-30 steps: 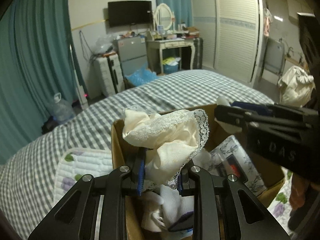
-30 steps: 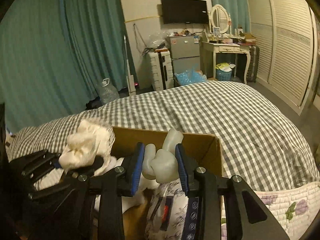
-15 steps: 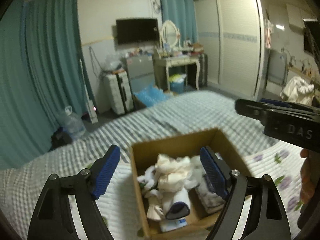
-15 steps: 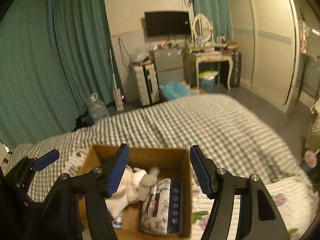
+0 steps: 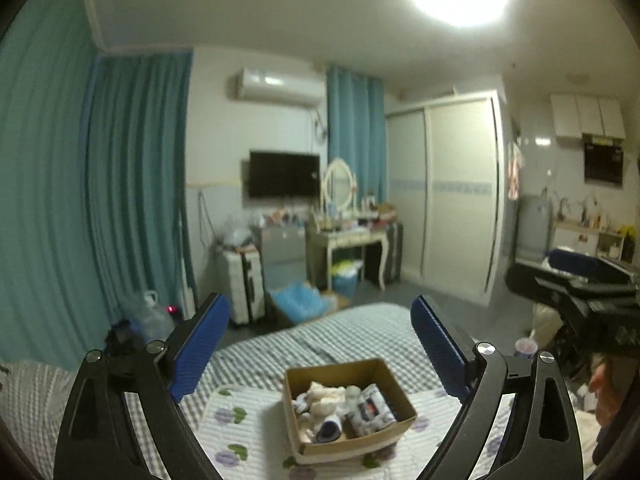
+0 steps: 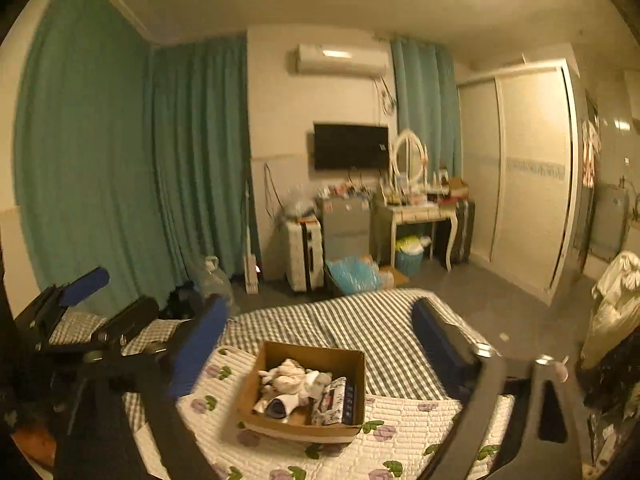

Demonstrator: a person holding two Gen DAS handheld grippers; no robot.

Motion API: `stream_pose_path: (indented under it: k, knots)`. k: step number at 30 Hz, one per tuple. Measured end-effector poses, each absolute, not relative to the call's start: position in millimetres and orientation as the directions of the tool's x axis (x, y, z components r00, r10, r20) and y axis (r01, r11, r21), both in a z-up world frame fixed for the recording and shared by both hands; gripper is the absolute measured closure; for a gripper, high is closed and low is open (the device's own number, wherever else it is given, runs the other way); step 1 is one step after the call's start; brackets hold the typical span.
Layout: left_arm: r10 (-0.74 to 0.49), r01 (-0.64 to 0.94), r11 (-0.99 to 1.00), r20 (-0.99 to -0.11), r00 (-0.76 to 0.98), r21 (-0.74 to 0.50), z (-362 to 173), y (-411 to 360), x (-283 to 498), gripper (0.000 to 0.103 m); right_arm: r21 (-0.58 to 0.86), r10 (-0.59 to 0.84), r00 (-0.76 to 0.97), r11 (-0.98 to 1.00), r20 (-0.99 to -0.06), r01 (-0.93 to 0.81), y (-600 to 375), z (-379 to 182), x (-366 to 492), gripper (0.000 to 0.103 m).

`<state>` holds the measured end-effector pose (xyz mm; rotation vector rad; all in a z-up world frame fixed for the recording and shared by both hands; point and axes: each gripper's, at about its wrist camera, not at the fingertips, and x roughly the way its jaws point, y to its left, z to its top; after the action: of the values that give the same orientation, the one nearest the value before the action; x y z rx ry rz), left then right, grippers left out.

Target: Organize soft objects

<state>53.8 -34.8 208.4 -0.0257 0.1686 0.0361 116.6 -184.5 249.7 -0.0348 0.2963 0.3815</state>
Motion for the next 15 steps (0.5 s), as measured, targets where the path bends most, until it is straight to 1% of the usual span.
stream_pose_path:
  k: [1, 4, 5, 8, 12, 15]
  knots:
    - [0.044, -0.047, 0.999, -0.144, 0.989, -0.021, 208.6, -36.1, 41.2, 0.009, 0.02, 0.374, 0.889, 0.924, -0.264, -0.383, -184.9, 249.0, 100.3, 0.0]
    - [0.092, -0.093, 0.996, -0.094, 0.991, 0.001, 200.4, -41.2, 11.2, 0.009, -0.006, 0.394, 0.893, 0.914, -0.219, -0.405, -183.1, 238.4, 62.3, 0.0]
    - [0.113, -0.113, 0.994, -0.095, 0.989, 0.01, 194.7, -42.1, 2.6, 0.009, -0.01, 0.395, 0.894, 0.914, -0.212, -0.406, -181.4, 233.9, 55.4, 0.0]
    - [0.126, -0.127, 0.992, -0.102, 0.987, -0.001, 177.2, -42.0, -13.6, 0.009, -0.005, 0.391, 0.902, 0.917, -0.186, -0.398, -182.2, 208.7, 33.7, 0.0]
    - [0.181, -0.184, 0.983, -0.095, 0.979, -0.017, 145.9, -39.2, -24.8, 0.009, -0.012, 0.385, 0.904, 0.919, -0.187, -0.394, -185.3, 172.0, 23.0, 0.0]
    - [0.168, -0.172, 0.985, -0.137, 0.976, -0.019, 119.4, -39.9, -15.0, 0.009, 0.014, 0.388, 0.9, 0.919, -0.2, -0.393, -188.5, 140.0, 28.3, 0.0]
